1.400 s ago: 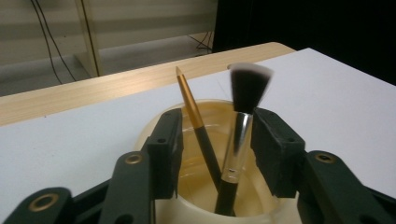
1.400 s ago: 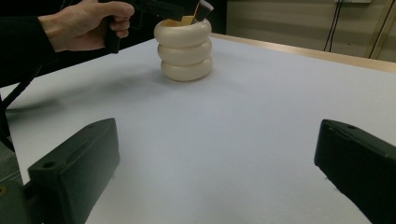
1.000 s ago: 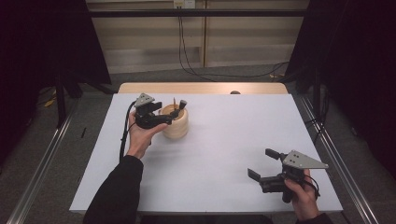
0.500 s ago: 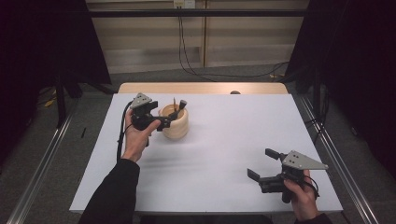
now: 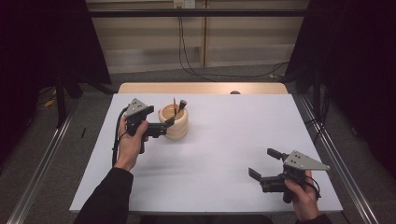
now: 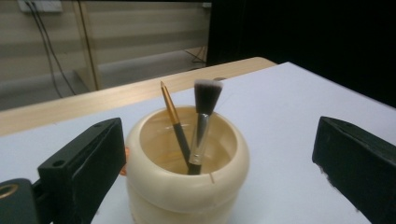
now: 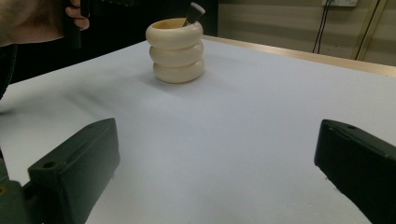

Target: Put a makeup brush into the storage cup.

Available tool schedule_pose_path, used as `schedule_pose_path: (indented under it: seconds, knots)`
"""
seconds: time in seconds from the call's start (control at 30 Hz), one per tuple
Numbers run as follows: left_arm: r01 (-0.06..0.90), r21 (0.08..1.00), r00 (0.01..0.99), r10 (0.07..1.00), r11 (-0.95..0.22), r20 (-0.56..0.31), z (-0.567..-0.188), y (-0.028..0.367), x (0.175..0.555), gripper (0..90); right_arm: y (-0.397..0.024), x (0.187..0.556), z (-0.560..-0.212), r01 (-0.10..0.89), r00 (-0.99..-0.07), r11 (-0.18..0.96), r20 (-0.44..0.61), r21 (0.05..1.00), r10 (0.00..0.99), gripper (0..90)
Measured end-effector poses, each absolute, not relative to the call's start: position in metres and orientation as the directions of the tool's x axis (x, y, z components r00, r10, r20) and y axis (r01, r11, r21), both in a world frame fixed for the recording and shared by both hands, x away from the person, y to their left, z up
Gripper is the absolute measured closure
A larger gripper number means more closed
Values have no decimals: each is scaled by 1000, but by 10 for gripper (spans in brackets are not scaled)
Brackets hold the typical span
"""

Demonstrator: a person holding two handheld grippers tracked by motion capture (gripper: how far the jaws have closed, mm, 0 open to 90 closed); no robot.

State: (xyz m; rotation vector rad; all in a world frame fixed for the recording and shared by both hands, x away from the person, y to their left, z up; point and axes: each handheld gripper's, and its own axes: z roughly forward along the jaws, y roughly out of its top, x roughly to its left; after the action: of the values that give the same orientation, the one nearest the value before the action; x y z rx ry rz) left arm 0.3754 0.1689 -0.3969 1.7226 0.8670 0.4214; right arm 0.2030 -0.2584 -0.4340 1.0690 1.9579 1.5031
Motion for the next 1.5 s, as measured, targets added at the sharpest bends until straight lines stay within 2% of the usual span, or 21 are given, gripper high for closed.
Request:
schedule_pose_path:
  seconds: [0.33, 0.37, 0.5, 0.6, 0.7, 0.77, 0.83, 1.07, 1.5]
  knots:
    - [290, 946, 686, 720, -145, -100, -390, 178, 351, 24, -261, 203, -434, 307, -597, 106, 104, 946, 796, 0]
    - [265, 951, 689, 721, -157, -72, -389, 180, 347, 21, -261, 203, -434, 306, -595, 108, 101, 946, 797, 0]
    - [271, 953, 697, 711, -138, -95, -390, 184, 337, 15, -263, 202, -434, 307, -587, 107, 99, 946, 804, 0]
    - [264, 953, 676, 733, -145, -76, -391, 187, 330, 18, -265, 202, -434, 309, -581, 108, 98, 945, 808, 0]
    - [271, 954, 679, 728, -126, -97, -392, 190, 322, 18, -264, 202, -434, 310, -576, 104, 100, 945, 811, 0]
    - [273, 955, 713, 691, -117, -119, -393, 195, 315, 13, -266, 201, -433, 309, -577, 104, 99, 945, 811, 0]
    - [294, 950, 699, 702, -105, -139, -395, 200, 310, 15, -267, 199, -433, 310, -574, 102, 100, 945, 812, 0]
    - [278, 950, 682, 726, -138, -94, -398, 210, 289, 16, -277, 194, -433, 320, -551, 97, 102, 942, 828, 0]
    - [302, 947, 641, 758, -110, -117, -411, 225, 246, 19, -285, 188, -435, 322, -534, 95, 98, 942, 840, 0]
